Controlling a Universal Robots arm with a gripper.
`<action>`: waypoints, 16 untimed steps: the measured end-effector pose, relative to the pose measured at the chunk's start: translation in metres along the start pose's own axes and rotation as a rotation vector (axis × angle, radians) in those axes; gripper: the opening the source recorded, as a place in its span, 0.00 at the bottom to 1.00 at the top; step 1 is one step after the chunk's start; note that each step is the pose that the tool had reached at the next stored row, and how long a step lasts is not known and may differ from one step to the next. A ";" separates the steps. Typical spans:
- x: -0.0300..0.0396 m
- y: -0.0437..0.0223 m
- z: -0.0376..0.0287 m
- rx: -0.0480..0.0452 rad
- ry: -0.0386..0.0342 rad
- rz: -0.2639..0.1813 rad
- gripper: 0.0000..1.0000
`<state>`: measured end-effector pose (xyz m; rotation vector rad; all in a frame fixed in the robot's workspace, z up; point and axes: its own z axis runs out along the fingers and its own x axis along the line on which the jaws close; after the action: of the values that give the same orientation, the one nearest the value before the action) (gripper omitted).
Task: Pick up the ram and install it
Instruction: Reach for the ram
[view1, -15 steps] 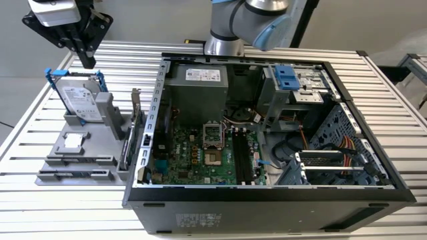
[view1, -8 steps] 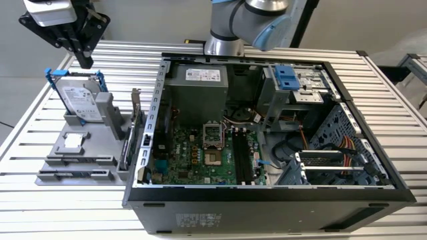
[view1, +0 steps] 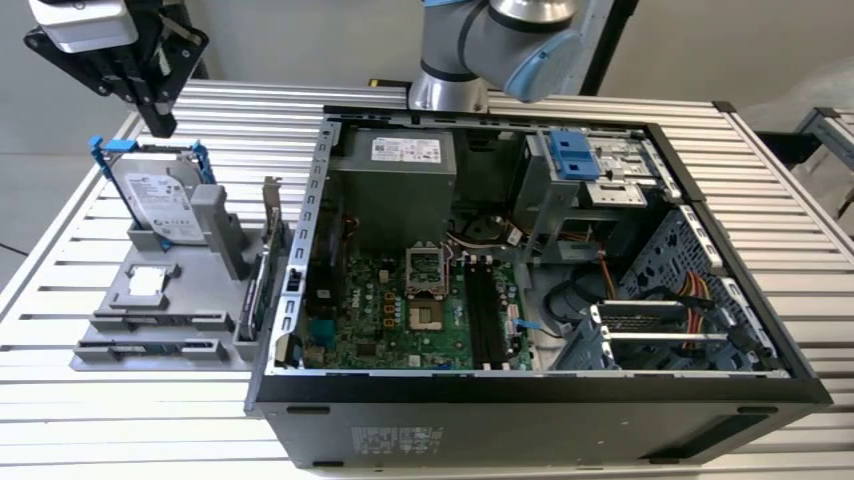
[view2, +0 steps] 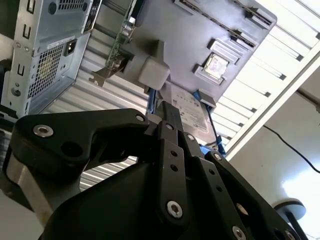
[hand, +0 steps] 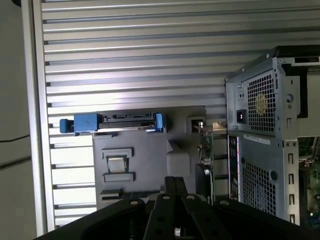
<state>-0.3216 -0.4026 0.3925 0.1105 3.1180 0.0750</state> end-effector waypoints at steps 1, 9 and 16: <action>0.0013 -0.0001 0.0000 0.0000 0.0000 0.000 0.00; 0.0115 -0.0013 -0.0001 0.0000 0.0000 0.000 0.00; 0.0182 -0.0021 -0.0003 0.0000 0.0000 0.000 0.00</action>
<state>-0.3399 -0.4034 0.3923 0.1104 3.1180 0.0750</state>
